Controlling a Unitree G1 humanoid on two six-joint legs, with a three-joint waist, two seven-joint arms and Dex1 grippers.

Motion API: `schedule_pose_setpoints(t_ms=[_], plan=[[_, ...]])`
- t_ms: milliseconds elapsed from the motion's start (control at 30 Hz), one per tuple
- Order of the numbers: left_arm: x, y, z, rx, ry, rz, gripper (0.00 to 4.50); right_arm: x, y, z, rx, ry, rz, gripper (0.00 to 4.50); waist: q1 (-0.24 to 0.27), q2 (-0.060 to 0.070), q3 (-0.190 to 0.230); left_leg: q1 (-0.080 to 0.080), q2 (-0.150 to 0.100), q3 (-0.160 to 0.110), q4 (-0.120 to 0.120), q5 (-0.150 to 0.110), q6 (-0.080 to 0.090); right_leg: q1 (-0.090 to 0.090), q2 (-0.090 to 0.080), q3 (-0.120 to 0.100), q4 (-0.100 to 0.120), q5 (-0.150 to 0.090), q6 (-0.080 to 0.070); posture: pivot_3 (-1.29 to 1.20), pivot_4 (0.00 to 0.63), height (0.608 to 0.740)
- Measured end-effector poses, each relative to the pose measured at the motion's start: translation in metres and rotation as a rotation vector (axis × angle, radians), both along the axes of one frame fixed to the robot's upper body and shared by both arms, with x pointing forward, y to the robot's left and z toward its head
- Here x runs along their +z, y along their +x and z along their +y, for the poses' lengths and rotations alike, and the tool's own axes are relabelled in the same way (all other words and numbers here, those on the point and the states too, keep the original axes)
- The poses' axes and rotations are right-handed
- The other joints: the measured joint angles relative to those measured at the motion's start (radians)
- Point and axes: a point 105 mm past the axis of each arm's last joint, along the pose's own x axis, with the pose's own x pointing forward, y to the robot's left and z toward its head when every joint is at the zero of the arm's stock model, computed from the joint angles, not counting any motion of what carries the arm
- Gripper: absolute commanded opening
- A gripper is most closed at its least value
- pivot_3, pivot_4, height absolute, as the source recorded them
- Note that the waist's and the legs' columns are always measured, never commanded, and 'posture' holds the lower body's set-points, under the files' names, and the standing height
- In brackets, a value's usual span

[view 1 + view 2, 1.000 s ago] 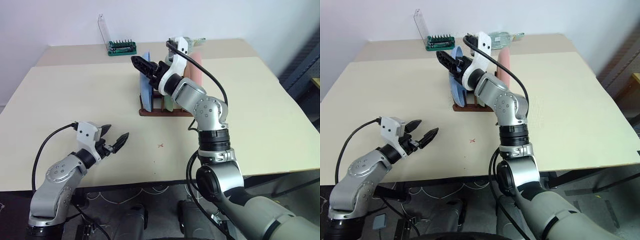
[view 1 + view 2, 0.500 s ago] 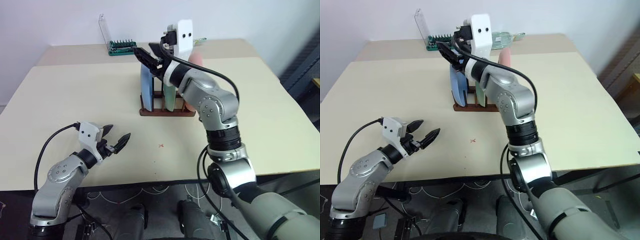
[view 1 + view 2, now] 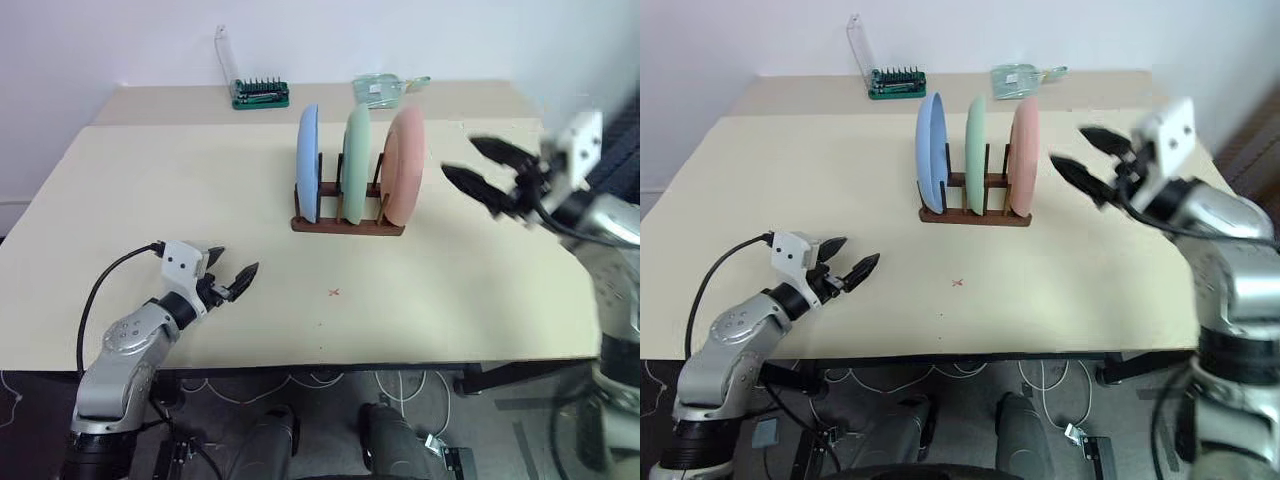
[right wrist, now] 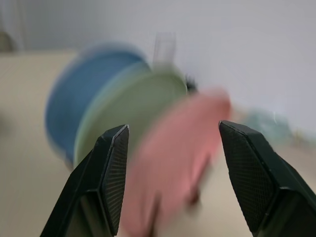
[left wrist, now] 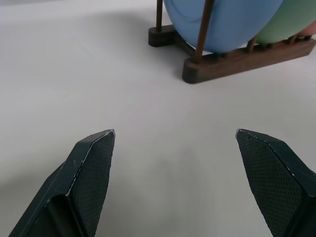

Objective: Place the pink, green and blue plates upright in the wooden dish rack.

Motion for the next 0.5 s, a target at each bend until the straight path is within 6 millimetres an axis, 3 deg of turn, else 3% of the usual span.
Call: schedule_pose_setpoints(t_ms=[200,367,500], plan=[[-0.001,0.009,-0.011,-0.028,0.009,-0.011,4.06,-0.024,0.002,-0.009,-0.067,-0.061,0.039,2.91,0.002,0.001,0.0,0.001,0.001,0.003,0.001,0.0,0.0,0.0,0.0,0.0,0.0,0.0,-0.001,0.0,0.15,0.74],[-0.004,0.015,0.001,0.034,0.042,-0.018,4.06,-0.057,0.018,-0.023,-0.131,-0.073,0.101,2.91,0.006,0.001,0.0,0.0,0.0,0.003,0.001,0.0,0.0,0.0,-0.002,0.0,-0.001,0.001,0.0,0.0,0.15,0.74],[-0.007,0.017,0.024,0.125,0.087,-0.026,4.06,-0.066,0.022,-0.032,-0.147,-0.063,0.106,2.91,0.005,0.001,0.0,0.0,0.0,0.003,0.001,0.0,0.0,0.0,-0.002,0.0,-0.001,0.001,0.0,0.0,0.15,0.74]])
